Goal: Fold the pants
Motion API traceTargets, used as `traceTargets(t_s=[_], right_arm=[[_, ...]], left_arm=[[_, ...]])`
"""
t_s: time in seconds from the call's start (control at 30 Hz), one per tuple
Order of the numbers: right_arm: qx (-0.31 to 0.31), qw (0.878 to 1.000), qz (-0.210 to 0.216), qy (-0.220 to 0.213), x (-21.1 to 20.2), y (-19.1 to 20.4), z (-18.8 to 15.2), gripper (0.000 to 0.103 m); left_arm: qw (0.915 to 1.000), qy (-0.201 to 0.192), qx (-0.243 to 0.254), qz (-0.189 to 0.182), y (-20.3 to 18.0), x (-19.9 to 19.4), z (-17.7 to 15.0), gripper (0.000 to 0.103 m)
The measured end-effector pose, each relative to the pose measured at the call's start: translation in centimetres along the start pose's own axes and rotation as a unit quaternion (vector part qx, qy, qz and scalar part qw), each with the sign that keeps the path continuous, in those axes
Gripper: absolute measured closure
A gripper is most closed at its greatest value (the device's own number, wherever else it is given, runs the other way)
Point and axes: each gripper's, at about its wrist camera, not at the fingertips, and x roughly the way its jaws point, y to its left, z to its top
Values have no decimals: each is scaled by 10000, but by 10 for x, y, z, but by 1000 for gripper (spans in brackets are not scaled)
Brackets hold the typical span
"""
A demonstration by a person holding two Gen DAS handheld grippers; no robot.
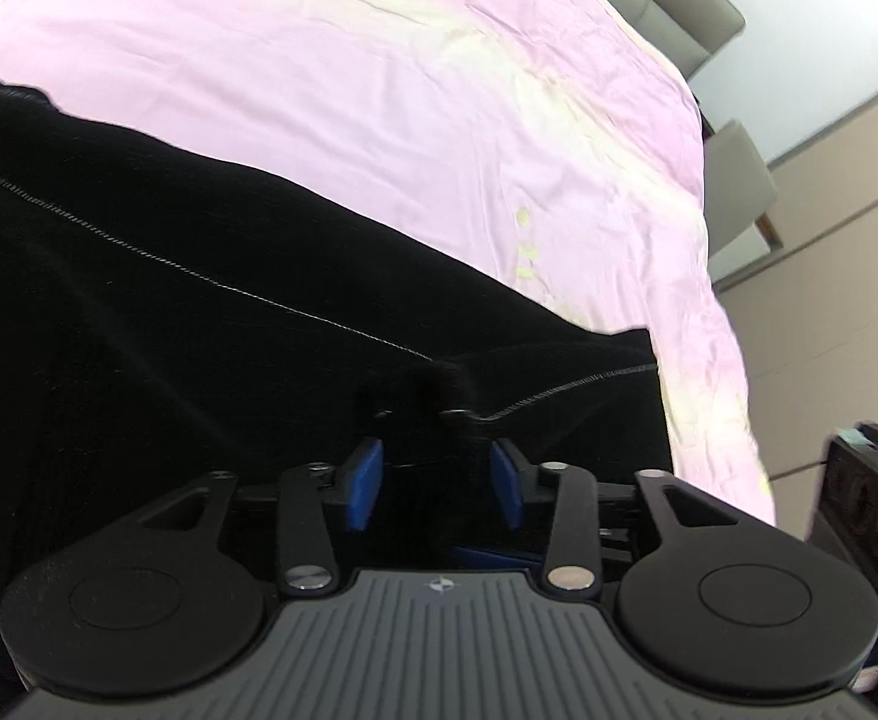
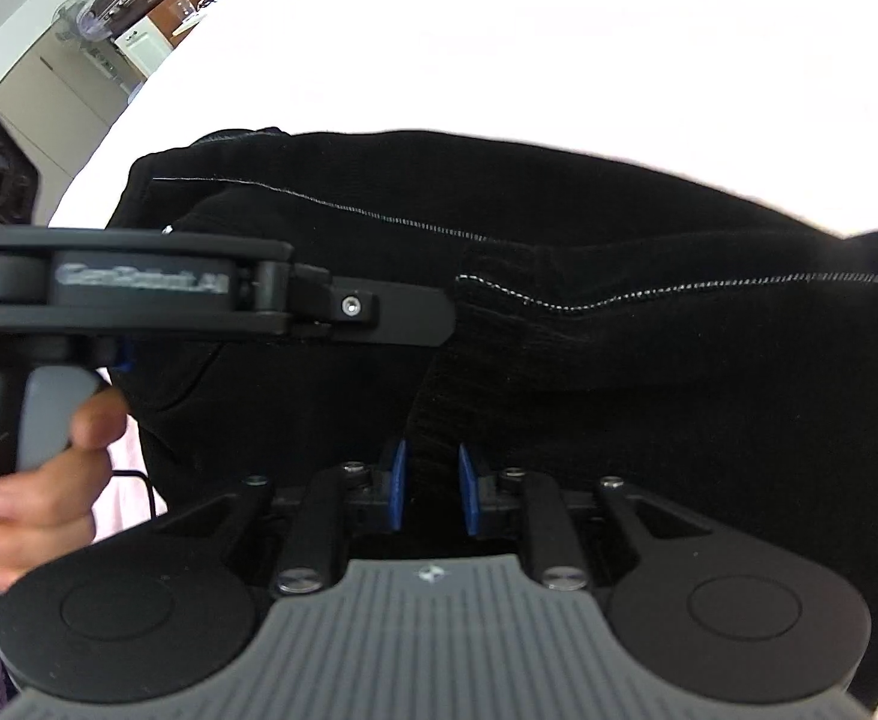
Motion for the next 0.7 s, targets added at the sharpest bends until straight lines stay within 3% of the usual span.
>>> traceTargets(t_s=[0.13,0.23,0.3,0.4,0.5,0.6,0.63,0.7], right_arm=[[9,10000,-17,-10,11,-1,-2,87],[-98,9999,25,-8,4,1,-4,75],[-305,9995,-45,27,-4,6,-6,60],[-638,9972,-379,45,-16,-5,-7,55],[-649,9942,-854,-100,-41,-30,-13,55],[-241,9909,-1302,-231,-62,-77,-19,55],[-77,9894,-1424,-268,-68,-91,-21,55],[238,9858,-1623,-355,-79,-116,-27,55]], left_arm=[[9995,204,44,228,-1,19,0,53],[9990,329,82,292,-2,33,-2,51],[9987,377,86,320,-2,38,-4,49],[9981,374,140,471,1,42,-8,38],[9981,393,174,446,5,48,-13,32],[9978,353,248,494,4,50,-18,28],[9972,352,335,561,-2,52,-19,29],[9957,356,527,674,-10,53,-22,42]])
